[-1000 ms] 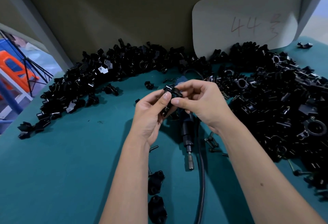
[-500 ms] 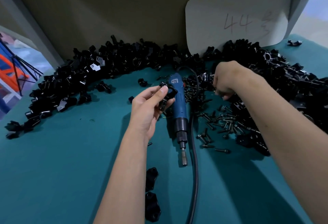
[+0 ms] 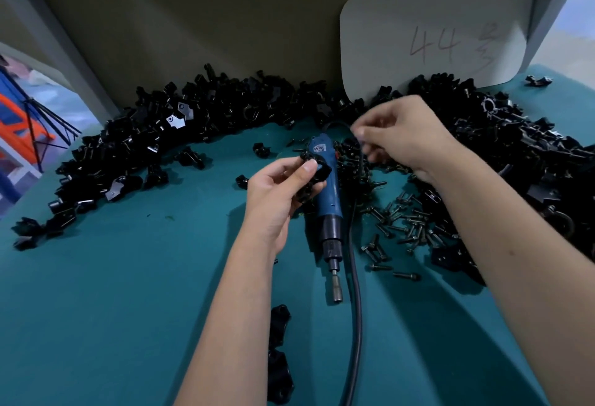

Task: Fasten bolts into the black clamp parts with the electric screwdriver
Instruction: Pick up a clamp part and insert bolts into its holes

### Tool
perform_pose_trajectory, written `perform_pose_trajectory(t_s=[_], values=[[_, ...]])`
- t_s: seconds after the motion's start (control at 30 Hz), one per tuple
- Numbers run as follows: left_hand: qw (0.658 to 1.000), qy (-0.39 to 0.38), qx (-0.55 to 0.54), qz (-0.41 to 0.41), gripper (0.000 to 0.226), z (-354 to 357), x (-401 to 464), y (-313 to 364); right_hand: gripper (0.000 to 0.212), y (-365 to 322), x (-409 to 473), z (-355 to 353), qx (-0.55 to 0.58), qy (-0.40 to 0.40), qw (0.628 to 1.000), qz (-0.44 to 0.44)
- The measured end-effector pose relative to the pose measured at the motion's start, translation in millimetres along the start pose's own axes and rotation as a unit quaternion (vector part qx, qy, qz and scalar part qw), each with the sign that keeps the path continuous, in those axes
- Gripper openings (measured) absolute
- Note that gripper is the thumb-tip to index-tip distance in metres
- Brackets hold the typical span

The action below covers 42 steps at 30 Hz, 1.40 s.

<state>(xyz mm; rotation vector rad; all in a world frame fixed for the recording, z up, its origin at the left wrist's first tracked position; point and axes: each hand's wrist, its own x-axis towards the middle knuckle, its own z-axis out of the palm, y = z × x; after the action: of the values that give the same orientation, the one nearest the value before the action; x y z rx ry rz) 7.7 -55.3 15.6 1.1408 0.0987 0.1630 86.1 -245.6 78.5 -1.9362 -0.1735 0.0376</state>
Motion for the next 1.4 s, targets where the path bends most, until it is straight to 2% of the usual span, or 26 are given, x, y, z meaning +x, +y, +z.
perform_pose_trajectory(t_s=[0.07, 0.13, 0.37, 0.43, 0.6, 0.7, 0.73, 0.77, 0.83, 0.87, 0.93, 1.0, 1.13, 1.23, 1.33, 1.4], values=[[1.000, 0.001, 0.009, 0.019, 0.011, 1, 1, -1, 0.007, -7, -15, 19, 0.102, 0.005, 0.992, -0.073], [0.999, 0.003, 0.025, 0.040, 0.012, 1, 0, -1, 0.004, -7, -24, 38, 0.107, 0.005, 0.987, -0.119], [0.996, 0.023, 0.075, 0.046, 0.046, -5, 2, -6, 0.008, 8, -33, 54, 0.104, 0.002, 0.987, -0.125], [0.996, 0.016, 0.079, 0.048, 0.043, -6, 3, -7, 0.012, 11, -34, 54, 0.069, 0.021, 0.989, -0.127], [0.988, -0.015, 0.127, 0.081, 0.019, -9, 6, -8, 0.038, 12, -38, 49, -0.005, 0.037, 0.991, -0.132], [0.990, -0.010, 0.117, 0.075, 0.020, -7, 5, -9, 0.054, 8, -38, 43, -0.040, 0.057, 0.988, -0.141], [0.992, 0.000, 0.109, 0.069, 0.023, -6, 4, -9, 0.053, 10, -38, 39, -0.074, 0.068, 0.986, -0.134], [0.994, 0.010, 0.093, 0.058, 0.027, -5, 4, -8, 0.044, 12, -36, 34, -0.130, 0.073, 0.980, -0.129], [0.998, 0.034, 0.040, 0.025, 0.033, -4, 4, -6, 0.014, 19, -33, 23, -0.290, 0.055, 0.952, -0.085], [0.999, 0.045, 0.015, 0.008, 0.032, -5, 4, -4, 0.025, 22, -33, 21, -0.350, 0.042, 0.935, -0.043], [0.998, 0.052, -0.023, -0.022, 0.017, -8, 4, -3, 0.044, 26, -36, 23, -0.402, 0.016, 0.915, 0.020], [0.997, 0.049, -0.051, -0.041, 0.008, -10, 3, -2, 0.049, 27, -39, 28, -0.420, 0.025, 0.907, 0.021], [0.993, 0.049, -0.082, -0.062, 0.026, -11, 2, -1, 0.047, 35, -35, 30, -0.398, 0.060, 0.915, 0.034], [0.993, 0.042, -0.083, -0.066, 0.049, -8, 1, 0, 0.032, 39, -30, 26, -0.341, 0.086, 0.936, 0.024], [0.994, 0.038, -0.076, -0.063, 0.063, -8, 2, 0, 0.015, 32, -29, 28, -0.155, 0.129, 0.979, -0.042], [0.995, 0.032, -0.073, -0.062, 0.061, -7, 2, 0, 0.012, 23, -34, 35, -0.016, 0.108, 0.991, -0.076]])
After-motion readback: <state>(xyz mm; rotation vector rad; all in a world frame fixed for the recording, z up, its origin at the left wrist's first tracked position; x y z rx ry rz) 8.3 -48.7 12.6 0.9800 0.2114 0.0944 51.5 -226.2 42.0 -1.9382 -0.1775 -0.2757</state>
